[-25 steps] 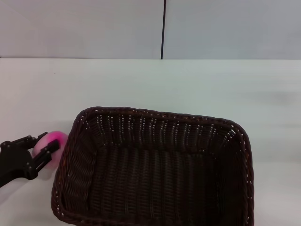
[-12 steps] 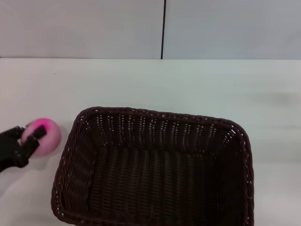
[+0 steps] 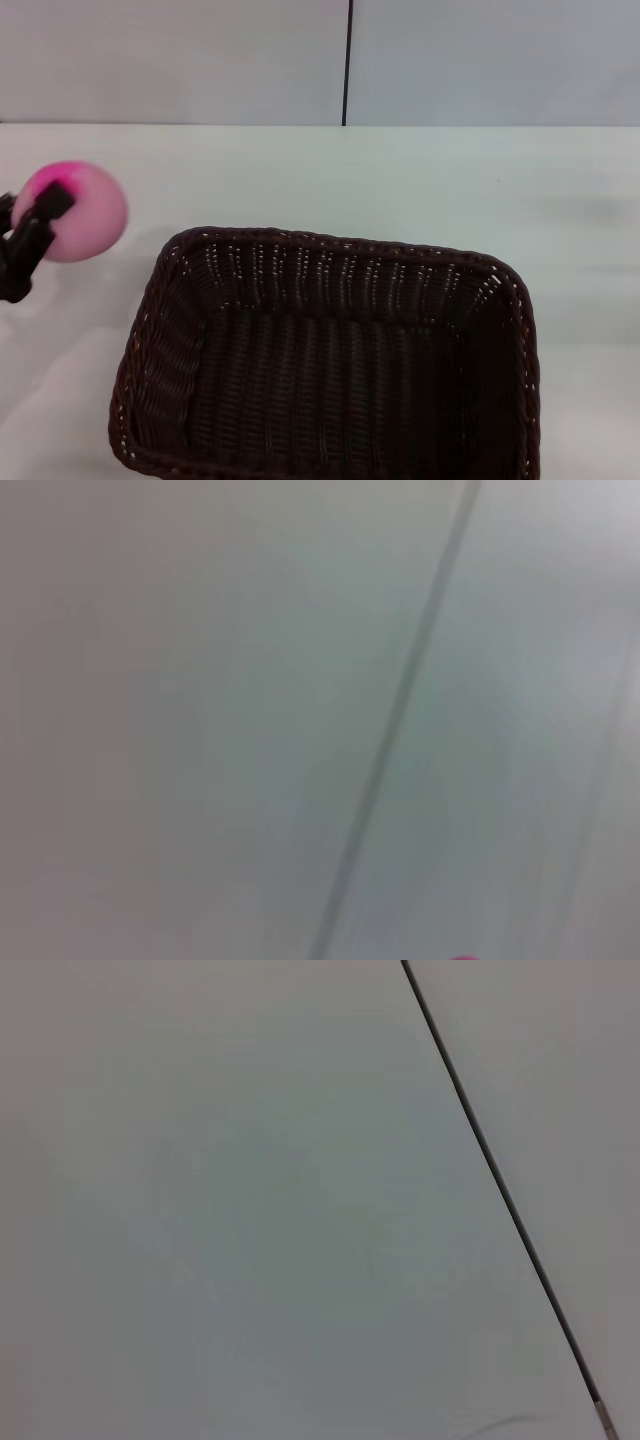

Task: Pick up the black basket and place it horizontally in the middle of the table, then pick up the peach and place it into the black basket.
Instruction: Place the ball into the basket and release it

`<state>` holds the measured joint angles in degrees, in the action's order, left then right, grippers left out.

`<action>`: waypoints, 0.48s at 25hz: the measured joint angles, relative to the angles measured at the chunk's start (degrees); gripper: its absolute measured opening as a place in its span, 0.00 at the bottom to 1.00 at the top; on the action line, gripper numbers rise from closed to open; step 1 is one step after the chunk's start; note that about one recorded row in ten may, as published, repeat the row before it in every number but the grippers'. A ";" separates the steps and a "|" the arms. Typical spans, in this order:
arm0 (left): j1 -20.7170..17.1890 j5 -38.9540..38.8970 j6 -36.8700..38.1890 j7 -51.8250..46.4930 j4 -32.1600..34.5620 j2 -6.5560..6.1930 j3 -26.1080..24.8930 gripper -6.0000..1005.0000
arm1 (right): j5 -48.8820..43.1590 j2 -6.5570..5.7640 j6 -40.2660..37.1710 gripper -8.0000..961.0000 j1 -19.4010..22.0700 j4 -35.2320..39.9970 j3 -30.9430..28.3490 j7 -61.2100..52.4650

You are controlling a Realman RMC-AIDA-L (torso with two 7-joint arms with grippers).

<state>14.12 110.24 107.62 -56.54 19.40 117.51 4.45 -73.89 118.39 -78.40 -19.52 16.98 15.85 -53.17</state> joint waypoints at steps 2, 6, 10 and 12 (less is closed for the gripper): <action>1.55 0.11 3.28 -0.51 -0.89 0.22 0.49 0.15 | 0.01 0.00 0.23 0.58 -0.08 -0.03 0.17 0.00; 4.84 0.50 4.69 -0.81 -2.85 0.25 8.28 0.14 | 0.05 0.00 0.28 0.58 -0.17 -0.31 0.10 0.00; 5.74 0.52 4.51 -0.82 -2.63 0.27 12.39 0.09 | 0.05 0.00 0.28 0.58 -0.15 -0.52 0.00 0.06; 6.25 0.53 4.45 -0.83 -2.46 0.28 14.70 0.09 | 0.05 0.00 0.28 0.58 -0.09 -0.55 -0.06 0.32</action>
<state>20.38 110.78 112.07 -57.37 16.94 117.79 19.15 -73.84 118.39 -78.13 -19.61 16.43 15.79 -52.86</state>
